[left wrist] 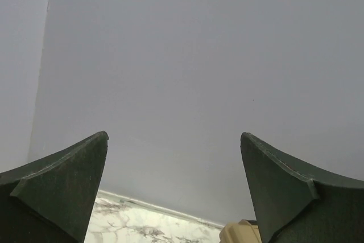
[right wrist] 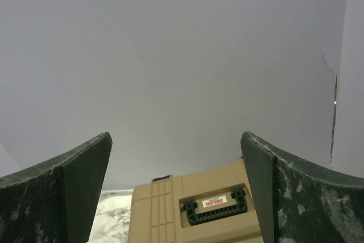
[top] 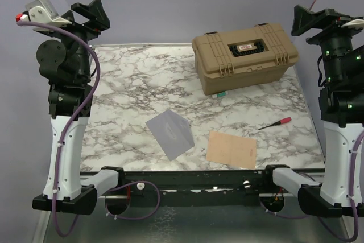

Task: Place the letter into the envelope and seal it

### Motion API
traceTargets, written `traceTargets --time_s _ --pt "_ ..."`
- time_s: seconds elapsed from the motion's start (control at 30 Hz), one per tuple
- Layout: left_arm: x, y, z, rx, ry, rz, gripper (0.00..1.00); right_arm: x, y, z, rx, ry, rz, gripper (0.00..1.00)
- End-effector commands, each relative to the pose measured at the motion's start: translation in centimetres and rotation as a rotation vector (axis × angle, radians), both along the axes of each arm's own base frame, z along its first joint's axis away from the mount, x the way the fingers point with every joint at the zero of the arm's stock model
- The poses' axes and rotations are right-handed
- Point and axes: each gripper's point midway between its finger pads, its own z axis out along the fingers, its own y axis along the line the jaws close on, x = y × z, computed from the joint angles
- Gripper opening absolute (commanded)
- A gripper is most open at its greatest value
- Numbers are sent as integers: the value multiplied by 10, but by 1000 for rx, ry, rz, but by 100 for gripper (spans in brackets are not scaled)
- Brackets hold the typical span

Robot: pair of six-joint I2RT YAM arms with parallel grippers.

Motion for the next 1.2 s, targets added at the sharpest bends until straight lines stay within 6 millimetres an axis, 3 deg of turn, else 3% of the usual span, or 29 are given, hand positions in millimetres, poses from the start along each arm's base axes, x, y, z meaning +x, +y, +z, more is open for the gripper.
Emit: traceTargets --time_s 0.0,0.13,0.23,0.33,0.47,0.67,0.8,0.9,1.07,1.17 --pt "7 -12 -10 -11 25 -66 99 9 7 -32 35 109 49 100" --pt "18 -20 -22 -19 65 -111 99 24 23 -85 90 267 136 100" --pt "28 -18 -42 -118 94 -111 99 36 46 -145 171 461 265 100" --pt "33 -16 -65 -178 109 -105 99 38 57 -204 278 648 308 98" --pt "43 -31 -98 -133 179 -172 99 17 79 -258 314 796 431 98" --pt "55 -91 -169 -17 407 -486 99 -14 75 -351 442 1098 340 96" --pt "42 -127 -228 20 552 -715 99 -40 65 -423 505 1363 204 84" --pt "28 -156 -274 -53 689 -878 99 -64 48 -467 491 1540 49 83" --pt "-20 -211 -350 -44 894 -1052 99 -95 38 -507 461 1687 -42 83" --pt "-46 -239 -382 4 981 -1114 99 -108 28 -528 459 1713 -131 84"
